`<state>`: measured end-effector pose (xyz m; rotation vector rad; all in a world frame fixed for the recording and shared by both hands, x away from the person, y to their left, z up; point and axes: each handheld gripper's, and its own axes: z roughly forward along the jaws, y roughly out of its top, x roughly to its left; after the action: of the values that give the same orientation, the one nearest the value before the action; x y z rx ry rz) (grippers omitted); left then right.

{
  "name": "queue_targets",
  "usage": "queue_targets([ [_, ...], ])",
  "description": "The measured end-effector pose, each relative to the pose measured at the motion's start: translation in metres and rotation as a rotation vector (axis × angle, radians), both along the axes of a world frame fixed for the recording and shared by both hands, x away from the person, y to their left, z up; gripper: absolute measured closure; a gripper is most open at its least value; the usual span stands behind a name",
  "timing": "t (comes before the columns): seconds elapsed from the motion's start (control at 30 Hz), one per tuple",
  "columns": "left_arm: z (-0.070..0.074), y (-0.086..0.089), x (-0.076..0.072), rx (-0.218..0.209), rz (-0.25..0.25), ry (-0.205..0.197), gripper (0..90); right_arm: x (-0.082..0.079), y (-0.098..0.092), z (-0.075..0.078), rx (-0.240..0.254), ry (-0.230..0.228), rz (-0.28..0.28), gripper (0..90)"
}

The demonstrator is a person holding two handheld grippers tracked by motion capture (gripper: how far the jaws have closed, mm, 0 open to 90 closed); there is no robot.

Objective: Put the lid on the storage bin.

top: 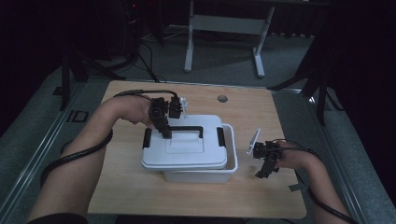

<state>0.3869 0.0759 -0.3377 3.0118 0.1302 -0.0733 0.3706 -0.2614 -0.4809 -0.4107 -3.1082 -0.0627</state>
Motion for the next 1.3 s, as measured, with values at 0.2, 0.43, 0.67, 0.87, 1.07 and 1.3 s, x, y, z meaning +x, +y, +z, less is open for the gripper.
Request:
queue_targets([
  [0.2, -0.005, -0.019, 0.004, -0.009, -0.031, 0.009, 83.5, 0.0, 0.0, -0.002, -0.005, 0.005, 0.0, 13.4],
  [0.43, -0.011, -0.036, 0.007, -0.022, -0.047, 0.003, 83.4, -0.001, -0.001, -0.003, -0.003, 0.01, 0.001, 13.4],
  [0.67, -0.019, -0.04, 0.01, 0.011, -0.04, 0.004, 83.4, -0.002, -0.001, -0.006, -0.001, 0.017, 0.006, 13.4],
  [0.87, -0.026, -0.04, 0.011, 0.011, -0.034, 0.007, 83.4, -0.001, -0.001, -0.009, -0.003, 0.025, 0.004, 13.5],
  [1.07, -0.03, -0.042, 0.012, 0.024, -0.031, 0.012, 83.4, -0.002, 0.001, -0.01, -0.002, 0.027, 0.01, 13.6],
  [1.3, -0.033, -0.041, 0.014, 0.022, -0.019, 0.026, 83.3, -0.001, 0.002, -0.01, -0.006, 0.028, 0.012, 13.7],
])
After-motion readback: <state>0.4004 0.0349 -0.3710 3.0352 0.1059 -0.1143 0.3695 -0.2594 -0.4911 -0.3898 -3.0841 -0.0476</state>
